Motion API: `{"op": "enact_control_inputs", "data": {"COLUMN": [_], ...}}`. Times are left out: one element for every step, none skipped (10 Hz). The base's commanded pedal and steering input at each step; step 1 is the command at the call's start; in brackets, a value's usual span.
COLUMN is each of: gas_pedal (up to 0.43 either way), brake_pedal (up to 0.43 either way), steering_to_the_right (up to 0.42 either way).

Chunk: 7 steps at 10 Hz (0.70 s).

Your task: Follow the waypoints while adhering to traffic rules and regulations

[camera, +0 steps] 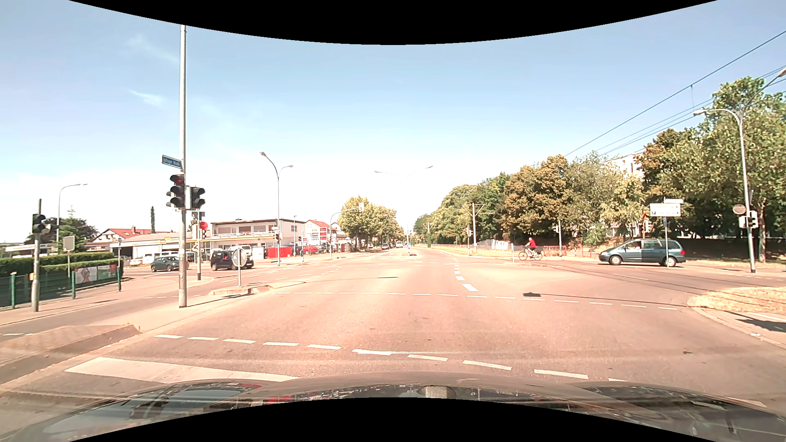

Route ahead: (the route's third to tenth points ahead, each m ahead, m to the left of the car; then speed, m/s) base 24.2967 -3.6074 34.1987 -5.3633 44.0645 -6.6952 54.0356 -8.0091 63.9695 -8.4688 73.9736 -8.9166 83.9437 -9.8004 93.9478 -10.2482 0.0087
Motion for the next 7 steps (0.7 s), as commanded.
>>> {"op": "enact_control_inputs", "data": {"gas_pedal": [0.000, 0.000, 0.000, 0.000, 0.000, 0.000, 0.000], "brake_pedal": [0.232, 0.232, 0.232, 0.232, 0.232, 0.232, 0.232], "steering_to_the_right": [0.008, 0.008, 0.008, 0.008, 0.008, 0.008, 0.008]}}
